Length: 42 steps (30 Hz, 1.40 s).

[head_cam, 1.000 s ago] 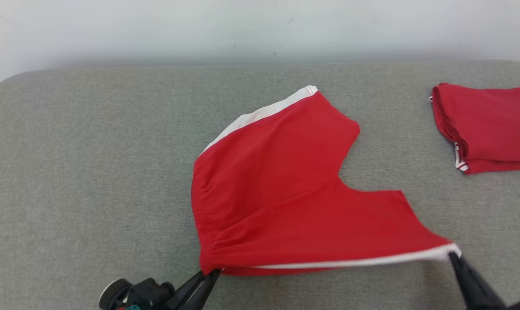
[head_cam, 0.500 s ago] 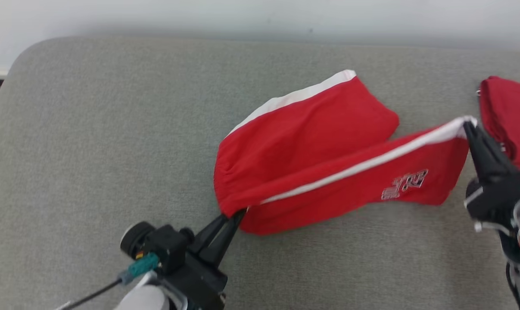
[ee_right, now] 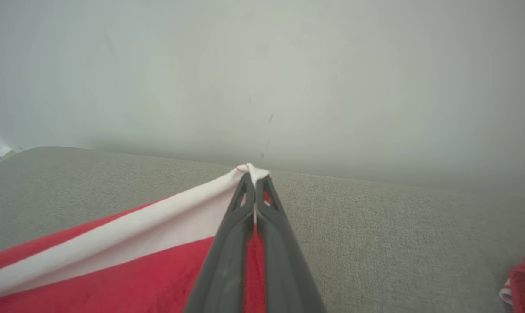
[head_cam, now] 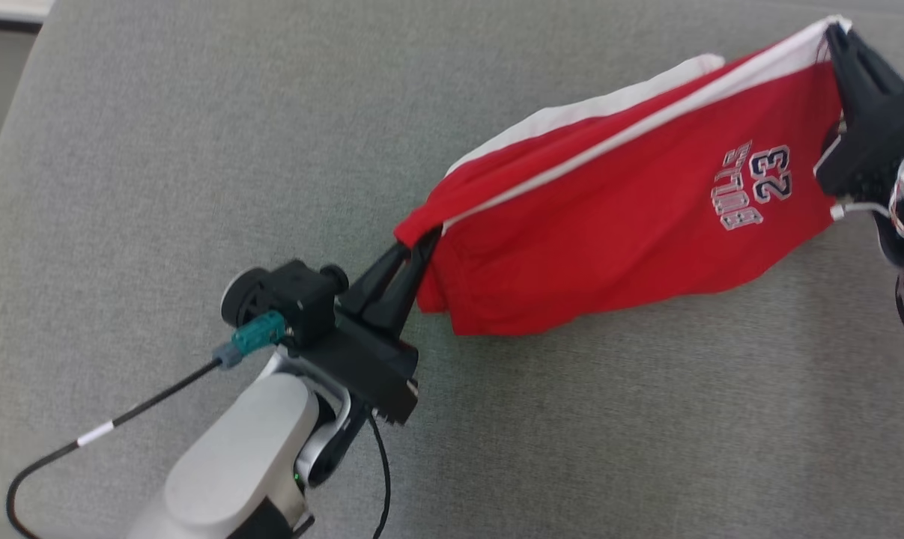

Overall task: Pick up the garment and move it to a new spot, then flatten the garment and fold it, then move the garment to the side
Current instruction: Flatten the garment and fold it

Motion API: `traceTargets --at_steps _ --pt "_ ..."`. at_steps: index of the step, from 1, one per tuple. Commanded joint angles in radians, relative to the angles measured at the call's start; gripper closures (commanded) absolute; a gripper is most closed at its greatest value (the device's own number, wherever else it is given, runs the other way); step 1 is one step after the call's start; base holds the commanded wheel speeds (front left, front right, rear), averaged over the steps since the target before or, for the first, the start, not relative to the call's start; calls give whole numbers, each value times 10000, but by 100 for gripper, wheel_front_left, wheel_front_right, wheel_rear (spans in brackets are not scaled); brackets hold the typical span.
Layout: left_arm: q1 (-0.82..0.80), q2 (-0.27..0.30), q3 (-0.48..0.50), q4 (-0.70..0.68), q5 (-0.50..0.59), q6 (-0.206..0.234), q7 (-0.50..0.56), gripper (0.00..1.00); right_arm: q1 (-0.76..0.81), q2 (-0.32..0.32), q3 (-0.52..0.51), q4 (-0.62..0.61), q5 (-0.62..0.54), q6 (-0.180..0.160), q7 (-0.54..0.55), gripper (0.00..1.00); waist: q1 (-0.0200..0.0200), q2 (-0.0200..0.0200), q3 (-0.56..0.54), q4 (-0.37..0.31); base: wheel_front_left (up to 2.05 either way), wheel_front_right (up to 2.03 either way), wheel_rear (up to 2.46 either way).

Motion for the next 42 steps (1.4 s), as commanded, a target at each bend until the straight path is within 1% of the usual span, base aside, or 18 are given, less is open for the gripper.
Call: traceTargets --at_steps 1,6,10,11,12,13,14,17,25,29,35,38,39,42 --pt "-209 -90 82 94 -101 24 -32 100 -291 27 113 248 -67 -28 -67 100 -3 -1 583 464 0 0 0" --pt "-714 -393 300 638 4 24 -32 100 -1450 221 619 1579 -233 -28 -513 100 -3 -1 955 640 0 0 0" --pt "-996 -571 201 977 80 23 -32 100 -1965 399 1094 2534 -303 -28 -678 100 -3 -1 1086 709 0 0 0" --pt "-1054 -616 208 1052 74 23 -32 100 -2080 437 1191 2726 -288 -28 -750 92 -3 -1 1098 717 0 0 0" --pt "-1095 -648 248 1111 118 23 -32 33 -2170 474 1262 2878 -257 -28 -859 51 -3 -1 1101 721 0 0 0" --pt "-1118 -682 274 1172 165 23 -32 0 -2242 518 1320 3025 -202 -28 -980 5 -3 -1 1092 716 0 0 0" --pt "-1121 -714 296 1211 199 23 -32 0 -2267 562 1391 3165 -144 -28 -1075 0 -3 -1 1064 701 0 0 0" --pt "-956 -709 455 1199 382 23 -32 0 -2241 596 1731 3419 -25 -28 -1320 0 -3 -1 900 627 0 0 0" --pt "-7 -667 1364 556 951 23 -32 0 -1752 230 2380 3533 692 -28 -1848 0 -3 -1 364 462 0 0 0" --pt "773 -776 2384 -162 1472 24 -32 0 -1333 -83 2734 3571 1084 -28 -1966 0 -3 -1 95 428 0 0 0" --pt "2061 -1162 4338 -1272 2618 155 -32 0 -690 -277 3135 3674 1634 -28 -1939 0 -3 -1 -209 391 0 0 0" --pt "2658 -1406 5137 -1651 3167 143 -32 0 -464 -228 3292 3790 1826 -28 -1892 0 -3 -1 -296 383 0 0 0" --pt "2982 -1572 5542 -1767 3373 125 -32 0 -373 -142 3383 3891 1937 -28 -1864 0 -3 -1 -336 376 0 0 0" --pt "3389 -1745 5825 -1804 3763 99 -32 0 -277 -34 3457 4158 2124 -28 -1813 0 -3 -1 -394 402 0 0 0"
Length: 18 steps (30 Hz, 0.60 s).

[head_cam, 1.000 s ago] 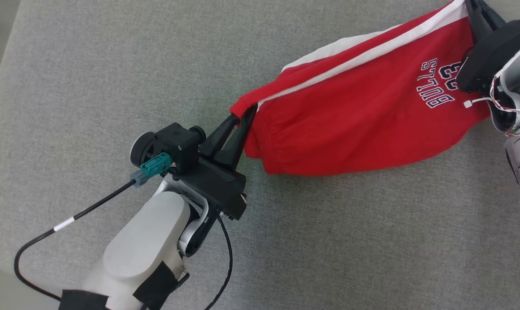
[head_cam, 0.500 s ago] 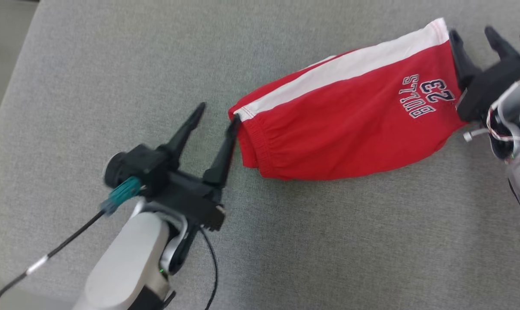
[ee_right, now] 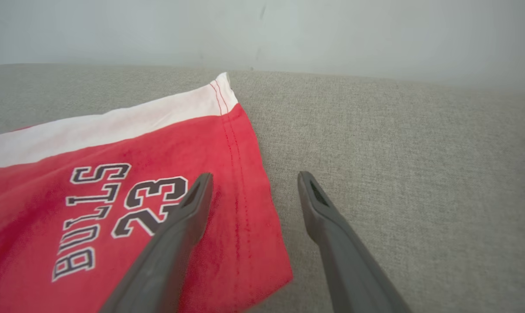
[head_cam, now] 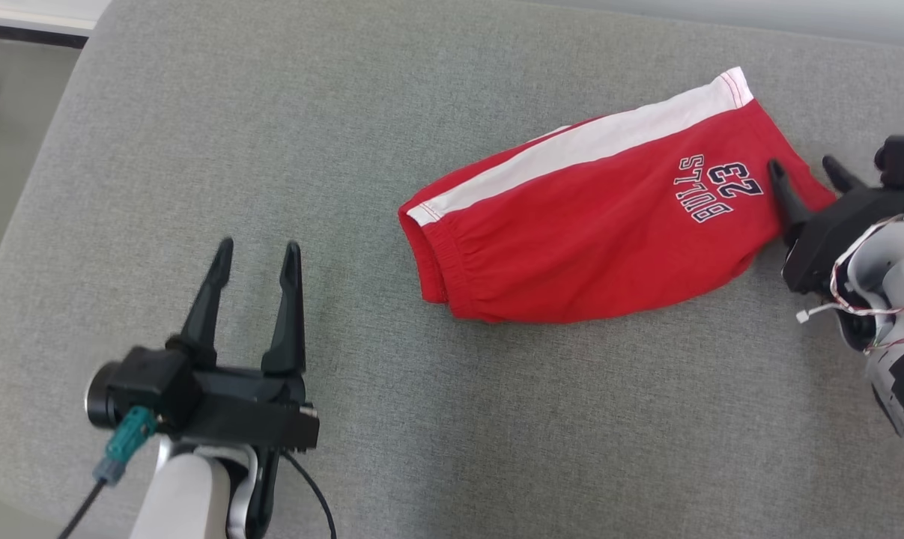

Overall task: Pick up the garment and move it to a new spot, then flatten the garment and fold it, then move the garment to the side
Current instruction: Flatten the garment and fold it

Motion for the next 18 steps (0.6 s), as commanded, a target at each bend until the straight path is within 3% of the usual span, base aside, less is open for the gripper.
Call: traceTargets --at_steps 1,8,9,10,11,18 --pt "258 -91 124 -24 155 -5 -32 0 137 80 57 131 106 -28 3 0 1 0 -36 30 0 0 0" --pt "775 -249 463 -196 209 -77 -32 0 278 321 209 715 357 -28 26 0 1 0 -126 185 0 0 0" --pt "796 -247 479 -202 192 -83 -32 0 295 379 241 762 398 -28 85 27 1 0 -143 198 0 0 0" --pt "821 -249 460 -211 101 -88 -32 0 327 434 275 779 465 -28 141 70 1 0 -164 203 0 0 0" --pt "862 -251 435 -214 24 -90 -32 0 371 464 301 788 527 -28 171 100 1 0 -190 201 0 0 0" --pt "1022 -253 449 -220 47 -70 -32 0 605 499 343 620 977 -28 -414 100 1 0 -554 -12 0 0 0"
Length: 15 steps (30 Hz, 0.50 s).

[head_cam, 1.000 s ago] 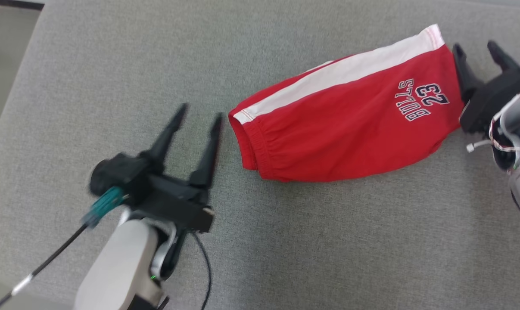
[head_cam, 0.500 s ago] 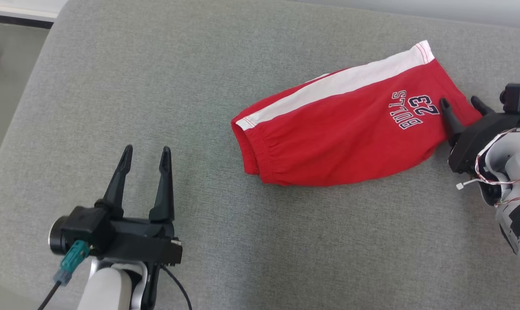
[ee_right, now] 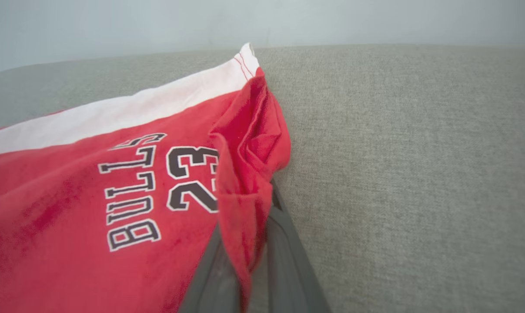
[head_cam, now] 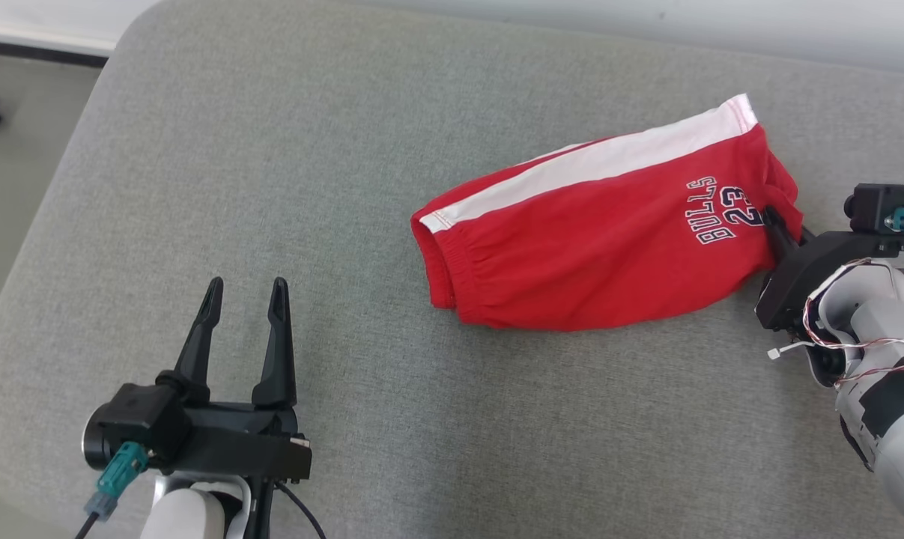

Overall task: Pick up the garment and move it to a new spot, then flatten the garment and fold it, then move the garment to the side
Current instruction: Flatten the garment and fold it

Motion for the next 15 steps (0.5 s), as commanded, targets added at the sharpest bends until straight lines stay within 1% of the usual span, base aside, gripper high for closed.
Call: traceTargets --at_steps 1,4,7,15 --pt "199 -16 15 1 121 -9 -32 0 208 -18 -24 -158 199 -28 -328 100 1 0 -244 -176 0 0 0" --pt "388 -14 90 17 191 -11 -32 0 599 -2 164 -528 355 -28 -756 100 1 0 -568 -406 0 0 0" --pt "560 -14 147 4 228 -3 -32 0 955 -16 294 -832 531 -28 -932 100 1 0 -810 -594 0 0 0" --pt "1301 -4 460 -24 472 -4 -32 0 2785 -450 285 -2169 1432 -28 -1481 100 1 0 -1625 -1321 0 0 0"
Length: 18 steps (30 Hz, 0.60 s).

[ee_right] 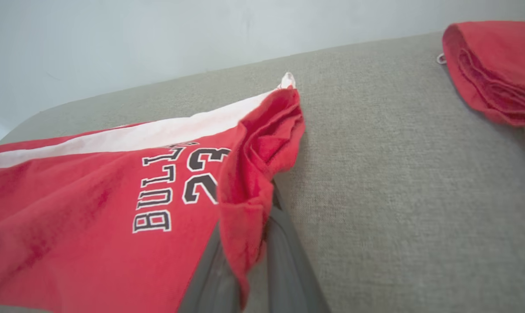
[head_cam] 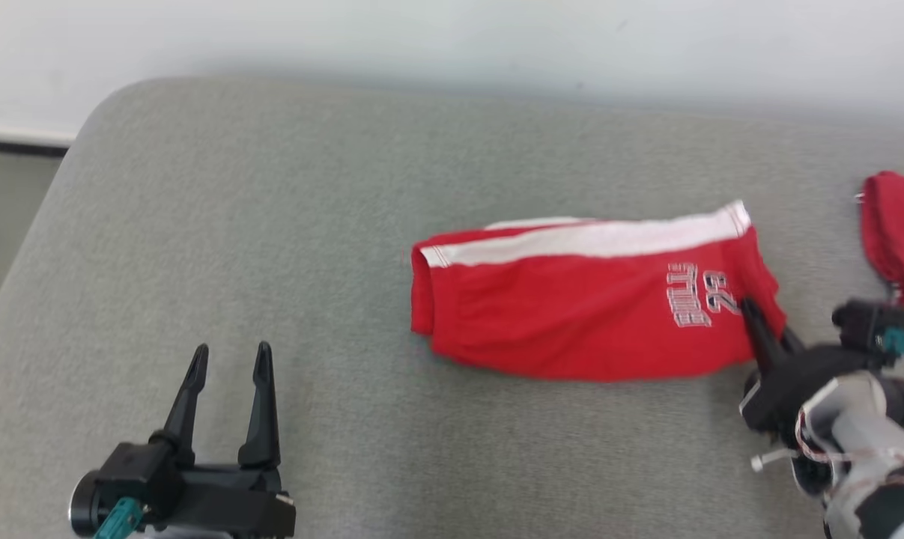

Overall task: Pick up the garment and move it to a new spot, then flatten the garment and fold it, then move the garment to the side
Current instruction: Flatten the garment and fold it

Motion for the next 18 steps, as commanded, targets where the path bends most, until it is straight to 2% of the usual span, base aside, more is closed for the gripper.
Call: traceTargets --at_steps 1,11,18 --pt "182 21 47 -39 88 15 -32 0 331 -86 -17 -155 67 -28 -96 100 1 1 -471 -504 0 0 0" --pt "616 119 195 -212 196 16 -32 0 2316 -657 -997 -1072 369 -28 -237 100 1 1 -692 -1092 0 0 0" --pt "642 150 183 -249 207 16 -32 0 2796 -585 -1643 -1253 14 -28 -251 100 1 1 -755 -1169 0 0 0"
